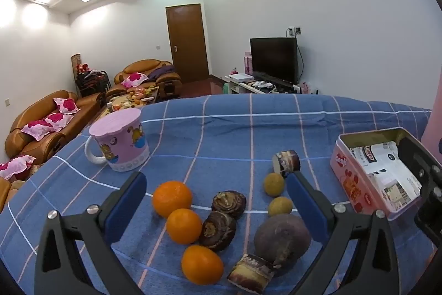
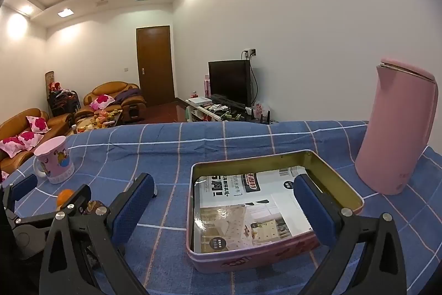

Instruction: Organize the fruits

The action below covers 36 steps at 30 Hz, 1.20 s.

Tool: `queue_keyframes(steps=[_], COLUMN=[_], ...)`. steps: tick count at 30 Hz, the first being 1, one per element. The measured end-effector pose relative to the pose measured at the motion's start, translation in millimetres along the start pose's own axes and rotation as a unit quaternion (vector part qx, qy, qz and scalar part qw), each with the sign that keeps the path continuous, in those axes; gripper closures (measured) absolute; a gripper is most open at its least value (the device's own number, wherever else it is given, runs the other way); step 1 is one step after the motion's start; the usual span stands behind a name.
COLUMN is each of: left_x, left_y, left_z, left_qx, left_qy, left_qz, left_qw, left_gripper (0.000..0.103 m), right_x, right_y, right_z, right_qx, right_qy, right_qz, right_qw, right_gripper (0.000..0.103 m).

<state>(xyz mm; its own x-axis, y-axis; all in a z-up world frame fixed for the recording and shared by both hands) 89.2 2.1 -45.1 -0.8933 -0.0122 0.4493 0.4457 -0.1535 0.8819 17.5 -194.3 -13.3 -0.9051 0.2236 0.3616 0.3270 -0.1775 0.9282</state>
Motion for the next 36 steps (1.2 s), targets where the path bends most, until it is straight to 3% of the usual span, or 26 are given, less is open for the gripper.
queue_keyframes(steps=[36], left_x=[1.9], left_y=[-0.6], left_z=[-2.2], left_qx=[-0.001], left_qy=[-0.013], left_qz=[0.004], left_qw=[0.9999], left_gripper=[0.000], right_x=[-3.3], right_y=[-2.7], right_z=[-2.9], right_qx=[-0.002], right_qy=[0.002], right_qz=[0.007], right_qw=[1.000], right_gripper=[0.001])
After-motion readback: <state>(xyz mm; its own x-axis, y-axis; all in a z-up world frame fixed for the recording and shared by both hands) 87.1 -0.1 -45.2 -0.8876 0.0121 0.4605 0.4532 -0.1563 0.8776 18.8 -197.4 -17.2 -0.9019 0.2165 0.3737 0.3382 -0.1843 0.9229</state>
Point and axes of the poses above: each gripper's, at about its wrist camera, not at the fingertips, and x roughly against the way its jaws point, z to its left, y to its top, the point moved 10 cm from there along -x, roughly the way its jaws point, and after that the axes turned 4 degrees about -x, right-handed, at the moved point
